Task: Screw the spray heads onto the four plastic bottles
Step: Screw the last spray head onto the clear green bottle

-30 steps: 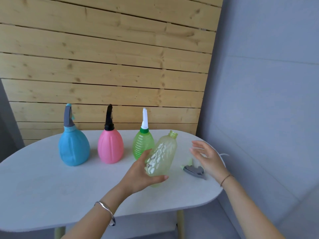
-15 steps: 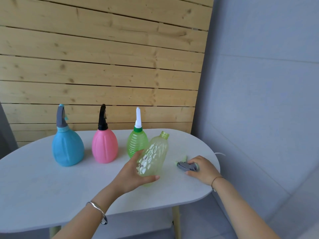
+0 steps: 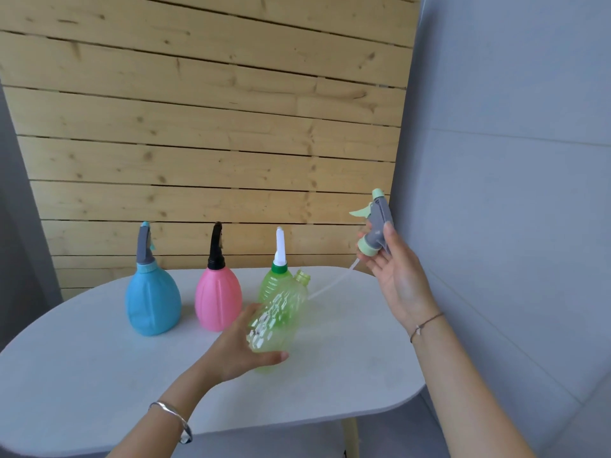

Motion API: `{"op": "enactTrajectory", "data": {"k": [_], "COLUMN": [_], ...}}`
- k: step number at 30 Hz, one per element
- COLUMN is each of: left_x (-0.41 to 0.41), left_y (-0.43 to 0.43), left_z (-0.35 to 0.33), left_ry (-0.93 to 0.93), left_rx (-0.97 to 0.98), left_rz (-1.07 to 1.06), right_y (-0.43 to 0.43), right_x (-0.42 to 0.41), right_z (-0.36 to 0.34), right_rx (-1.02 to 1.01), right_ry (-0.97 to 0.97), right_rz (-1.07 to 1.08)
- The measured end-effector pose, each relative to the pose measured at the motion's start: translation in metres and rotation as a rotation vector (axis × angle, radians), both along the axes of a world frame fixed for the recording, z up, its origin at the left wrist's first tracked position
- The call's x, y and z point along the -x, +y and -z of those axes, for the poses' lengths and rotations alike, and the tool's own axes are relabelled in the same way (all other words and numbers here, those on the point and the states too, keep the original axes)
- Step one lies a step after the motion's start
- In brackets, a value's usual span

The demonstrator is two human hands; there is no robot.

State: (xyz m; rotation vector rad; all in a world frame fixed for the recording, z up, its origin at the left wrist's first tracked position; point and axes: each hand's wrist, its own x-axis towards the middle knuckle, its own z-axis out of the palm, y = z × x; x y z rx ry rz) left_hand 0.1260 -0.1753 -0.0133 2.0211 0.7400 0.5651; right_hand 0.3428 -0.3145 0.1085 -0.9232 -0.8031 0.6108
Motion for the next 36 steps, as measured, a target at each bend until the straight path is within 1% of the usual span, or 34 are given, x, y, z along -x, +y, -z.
{"op": "enactTrajectory", "data": {"k": [3, 9, 13, 19, 25, 28, 31, 36], "left_x": [0.016, 0.04, 0.048, 0.048, 0.043, 0.039, 0.038, 0.042], "left_y": [0.004, 0.017, 0.017, 0.016, 0.006, 0.001, -0.001, -0.004], "left_z": [-0.002, 0.003, 0.002, -0.002, -0.013, -0.02, -0.022, -0.027], "left_ry": [0.043, 0.096, 0.094, 0.059, 0.004, -0.005, -0.011, -0.048], "left_rx": [-0.022, -0.041, -0.062, -0.083, -0.099, -0.103, -0.102, -0.071], "left_rz": [-0.009, -0.085, -0.095, -0.09, -0.031, -0.007, 0.015, 0.01], "right_y": [0.004, 0.012, 0.016, 0.022, 0.031, 0.037, 0.044, 0.051], "right_x": [0.007, 0.014, 0.017, 0.022, 0.028, 0.037, 0.05, 0.064], "right_z": [-0.008, -0.017, -0.019, -0.016, -0.002, 0.008, 0.016, 0.023], "right_rx": [-0.067, -0.156, -0.164, -0.114, 0.021, 0.148, 0.263, 0.286], "right_ry": [0.129, 0.268, 0.289, 0.276, 0.19, 0.089, -0.054, -0.231], "right_rz": [-0.05, -0.071, -0.089, -0.135, -0.173, -0.154, -0.136, -0.075]}}
